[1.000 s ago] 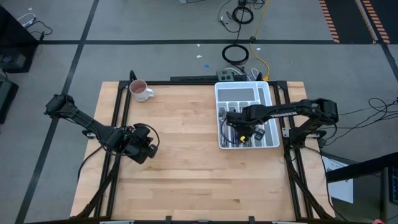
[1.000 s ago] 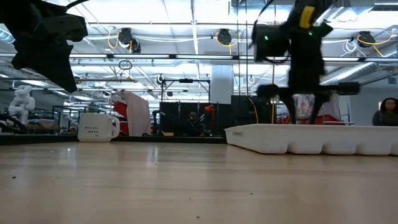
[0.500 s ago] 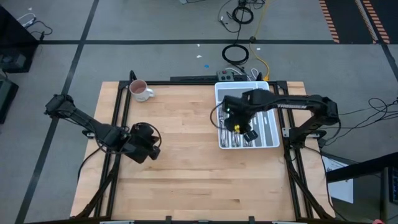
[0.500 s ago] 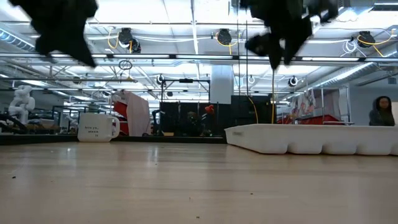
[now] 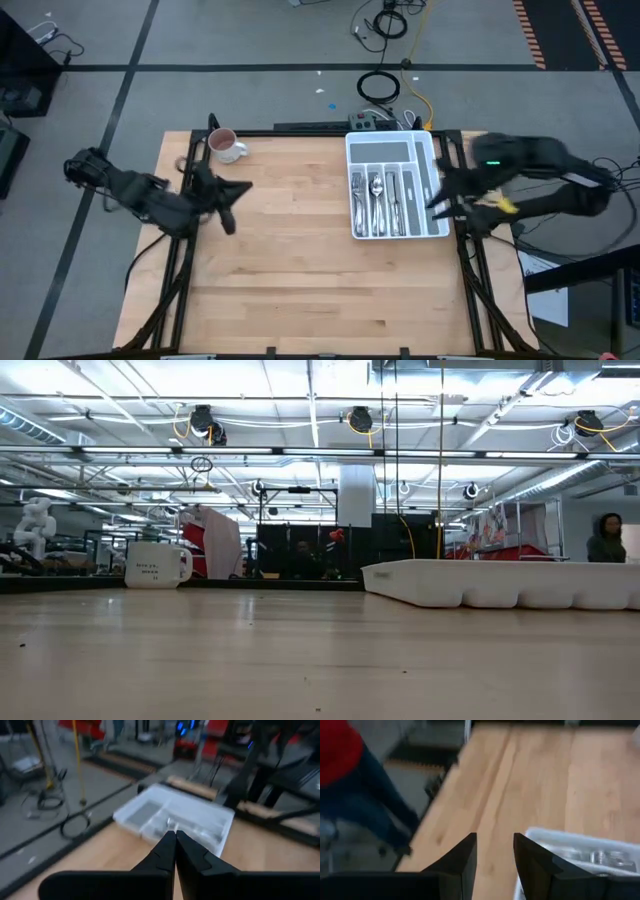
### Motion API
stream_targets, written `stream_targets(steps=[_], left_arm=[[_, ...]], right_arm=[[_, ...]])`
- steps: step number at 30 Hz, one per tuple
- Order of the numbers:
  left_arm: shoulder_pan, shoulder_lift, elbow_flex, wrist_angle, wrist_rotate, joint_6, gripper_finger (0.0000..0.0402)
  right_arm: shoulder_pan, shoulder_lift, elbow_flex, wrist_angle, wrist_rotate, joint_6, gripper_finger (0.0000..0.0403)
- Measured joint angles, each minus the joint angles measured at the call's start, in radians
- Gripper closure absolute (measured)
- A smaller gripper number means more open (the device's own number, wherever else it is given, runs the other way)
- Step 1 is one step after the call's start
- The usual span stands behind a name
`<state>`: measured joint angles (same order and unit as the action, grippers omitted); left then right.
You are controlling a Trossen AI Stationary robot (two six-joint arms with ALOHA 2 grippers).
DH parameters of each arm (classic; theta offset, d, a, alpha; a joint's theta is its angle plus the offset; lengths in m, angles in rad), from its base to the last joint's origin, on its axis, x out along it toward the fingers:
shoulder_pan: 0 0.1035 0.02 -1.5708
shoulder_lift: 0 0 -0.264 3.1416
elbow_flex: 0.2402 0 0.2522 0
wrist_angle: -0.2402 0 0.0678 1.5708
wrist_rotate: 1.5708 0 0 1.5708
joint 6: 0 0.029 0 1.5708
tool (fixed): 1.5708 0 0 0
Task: Sort silverware
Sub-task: Return to Home Position
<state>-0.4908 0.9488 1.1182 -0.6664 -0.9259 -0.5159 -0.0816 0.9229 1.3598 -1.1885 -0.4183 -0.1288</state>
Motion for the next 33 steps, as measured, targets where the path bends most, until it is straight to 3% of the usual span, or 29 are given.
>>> stream_targets(steps=[8,15,19,23,30,33], left_arm=[[0.001,-0.220,-0.019,0.060,0.048,0.123,0.0386],[0.000,-0.427,-0.172,0.154,0.118,0.139,0.0386],[0.000,-0.543,-0.333,0.297,0.153,0.158,0.0386],[0.000,-0.677,-0.520,0.421,0.209,0.162,0.0386],[0.000,-0.927,-0.831,0.652,0.276,0.156,0.0386],[-0.002,-0.947,-0.920,0.735,0.325,0.155,0.0386]], right_arm=[[0.006,-0.541,-0.321,0.262,0.093,0.174,0.0287],[0.005,-0.915,-0.616,0.492,0.103,0.328,0.0287],[0.005,-0.892,-0.673,0.495,0.101,0.352,0.0287],[0.005,-0.855,-0.747,0.623,0.099,0.294,0.0287],[0.005,-0.881,-1.009,1.028,0.103,0.299,0.0287],[0.005,-0.891,-1.133,1.218,0.104,0.348,0.0286]])
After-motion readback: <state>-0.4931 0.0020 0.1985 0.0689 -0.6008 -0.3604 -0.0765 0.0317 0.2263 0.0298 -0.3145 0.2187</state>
